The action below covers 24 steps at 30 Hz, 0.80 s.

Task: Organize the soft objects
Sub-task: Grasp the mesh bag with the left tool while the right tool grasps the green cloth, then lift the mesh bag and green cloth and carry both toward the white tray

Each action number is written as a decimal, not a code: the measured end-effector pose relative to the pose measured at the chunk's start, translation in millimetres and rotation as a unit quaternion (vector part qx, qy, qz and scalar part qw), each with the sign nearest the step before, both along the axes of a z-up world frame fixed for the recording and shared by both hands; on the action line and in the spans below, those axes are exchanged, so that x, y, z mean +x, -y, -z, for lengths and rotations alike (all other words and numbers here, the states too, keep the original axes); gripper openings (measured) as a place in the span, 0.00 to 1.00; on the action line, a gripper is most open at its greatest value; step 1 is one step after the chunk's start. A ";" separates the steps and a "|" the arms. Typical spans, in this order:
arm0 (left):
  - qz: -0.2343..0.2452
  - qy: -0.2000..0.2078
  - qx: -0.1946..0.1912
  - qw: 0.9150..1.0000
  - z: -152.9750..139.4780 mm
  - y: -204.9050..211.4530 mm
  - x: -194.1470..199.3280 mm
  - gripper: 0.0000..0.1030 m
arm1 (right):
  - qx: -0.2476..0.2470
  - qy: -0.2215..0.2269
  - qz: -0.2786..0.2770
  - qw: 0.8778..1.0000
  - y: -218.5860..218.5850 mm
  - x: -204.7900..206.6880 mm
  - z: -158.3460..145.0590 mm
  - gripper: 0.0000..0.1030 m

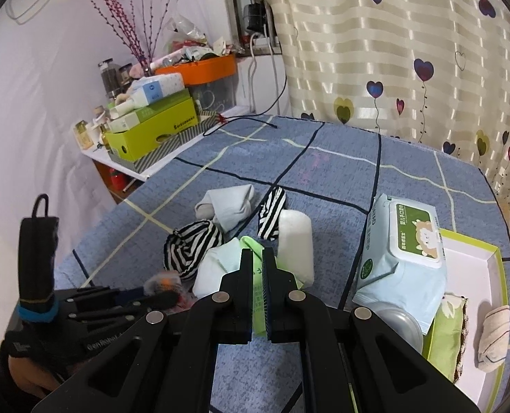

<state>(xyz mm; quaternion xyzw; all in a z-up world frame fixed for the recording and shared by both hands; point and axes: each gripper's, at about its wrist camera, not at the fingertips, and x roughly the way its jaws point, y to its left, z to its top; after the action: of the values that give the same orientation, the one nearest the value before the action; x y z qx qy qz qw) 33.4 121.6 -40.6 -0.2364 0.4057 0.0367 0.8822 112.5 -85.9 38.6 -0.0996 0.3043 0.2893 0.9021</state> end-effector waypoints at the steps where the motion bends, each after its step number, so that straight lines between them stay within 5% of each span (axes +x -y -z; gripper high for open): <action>1: -0.001 0.004 0.001 1.000 -3.0 -1.4 -3.3 0.22 | 0.000 -0.001 -0.001 1.000 0.7 -1.3 0.5 0.05; 5: -0.011 0.020 0.010 1.000 -14.3 -5.0 -13.3 0.22 | -0.015 -0.008 -0.003 1.000 0.4 -1.2 5.1 0.11; 6: -0.015 0.024 0.011 1.000 -16.8 -7.0 -16.0 0.22 | -0.022 -0.010 0.001 1.000 -0.1 0.8 7.1 0.32; 8: -0.020 0.026 0.010 0.999 -18.5 -10.2 -19.2 0.22 | -0.033 -0.016 0.003 0.999 -2.2 6.4 12.9 0.56; 16: -0.013 0.028 0.000 1.000 -16.0 -14.7 -19.0 0.22 | -0.106 -0.047 0.003 0.993 -27.7 38.4 42.5 0.56; 17: -0.012 0.027 -0.002 1.000 -15.3 -14.6 -18.2 0.22 | -0.113 -0.055 0.002 0.992 -29.4 43.7 46.9 0.54; 20: -0.009 0.027 -0.005 1.000 -14.6 -13.9 -17.6 0.22 | -0.117 -0.062 0.000 0.991 -30.2 47.5 52.3 0.07; 24: -0.009 0.035 -0.004 0.999 -18.9 -12.5 -17.9 0.22 | -0.108 -0.050 0.000 0.993 -24.8 40.4 46.8 0.04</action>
<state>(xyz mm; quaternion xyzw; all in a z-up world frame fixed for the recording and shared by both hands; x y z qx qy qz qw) 15.5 134.1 -21.6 -0.2449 0.3728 0.0351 0.8943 152.9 -61.1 -8.2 -0.1817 0.3782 0.2596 0.8698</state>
